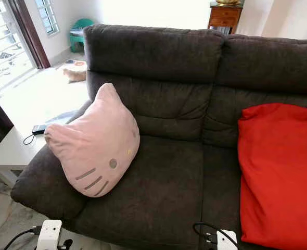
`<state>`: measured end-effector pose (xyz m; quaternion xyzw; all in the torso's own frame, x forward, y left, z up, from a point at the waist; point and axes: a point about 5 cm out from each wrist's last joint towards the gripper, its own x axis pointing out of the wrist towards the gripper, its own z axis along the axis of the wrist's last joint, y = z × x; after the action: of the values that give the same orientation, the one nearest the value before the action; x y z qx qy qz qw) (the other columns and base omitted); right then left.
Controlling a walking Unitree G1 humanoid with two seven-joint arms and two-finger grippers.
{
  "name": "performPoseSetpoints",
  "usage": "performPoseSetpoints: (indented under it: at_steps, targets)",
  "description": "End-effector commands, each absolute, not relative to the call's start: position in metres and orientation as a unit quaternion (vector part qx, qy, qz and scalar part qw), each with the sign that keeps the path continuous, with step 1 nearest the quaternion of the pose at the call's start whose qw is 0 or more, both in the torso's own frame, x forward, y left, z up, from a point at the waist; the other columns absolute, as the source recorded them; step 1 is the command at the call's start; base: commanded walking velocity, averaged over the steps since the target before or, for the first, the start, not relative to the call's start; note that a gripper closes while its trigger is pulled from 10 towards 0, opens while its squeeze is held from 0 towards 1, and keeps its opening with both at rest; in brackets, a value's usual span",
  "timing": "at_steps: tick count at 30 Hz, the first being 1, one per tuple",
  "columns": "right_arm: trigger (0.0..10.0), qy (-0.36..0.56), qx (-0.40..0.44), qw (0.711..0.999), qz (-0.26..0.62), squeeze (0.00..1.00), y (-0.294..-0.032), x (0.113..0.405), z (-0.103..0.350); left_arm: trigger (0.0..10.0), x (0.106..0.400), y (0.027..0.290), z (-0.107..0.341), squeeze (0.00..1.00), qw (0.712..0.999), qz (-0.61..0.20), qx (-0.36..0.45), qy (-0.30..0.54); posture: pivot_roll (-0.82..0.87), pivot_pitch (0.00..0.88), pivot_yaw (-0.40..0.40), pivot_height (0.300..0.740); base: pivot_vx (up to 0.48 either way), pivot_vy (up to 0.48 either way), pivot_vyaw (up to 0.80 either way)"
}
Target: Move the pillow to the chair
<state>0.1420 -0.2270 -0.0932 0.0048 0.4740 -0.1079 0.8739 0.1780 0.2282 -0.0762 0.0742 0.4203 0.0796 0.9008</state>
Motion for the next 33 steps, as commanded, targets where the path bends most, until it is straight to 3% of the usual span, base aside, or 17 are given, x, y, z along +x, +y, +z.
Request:
performPoseSetpoints:
  at_steps: [1,13,33]
  targets:
    - [10.0,0.473,0.011,0.874,-0.106,0.00,-0.225,0.144,-0.093,10.0,0.179,0.230,-0.076,0.00,0.897,0.075,0.080,0.428,-0.04,0.000,0.017,0.740,0.000,0.000,0.00]
    - [10.0,0.471,0.008,0.876,-0.100,0.00,-0.227,0.147,-0.092,10.0,0.183,0.222,-0.076,0.00,0.899,0.069,0.073,0.426,-0.03,0.000,-0.003,0.740,0.000,0.000,0.00]
    - [10.0,0.474,0.013,0.875,-0.101,0.00,-0.229,0.147,-0.091,10.0,0.166,0.227,-0.084,0.00,0.885,0.071,0.068,0.456,-0.03,0.000,0.002,0.740,-0.271,0.000,0.00]
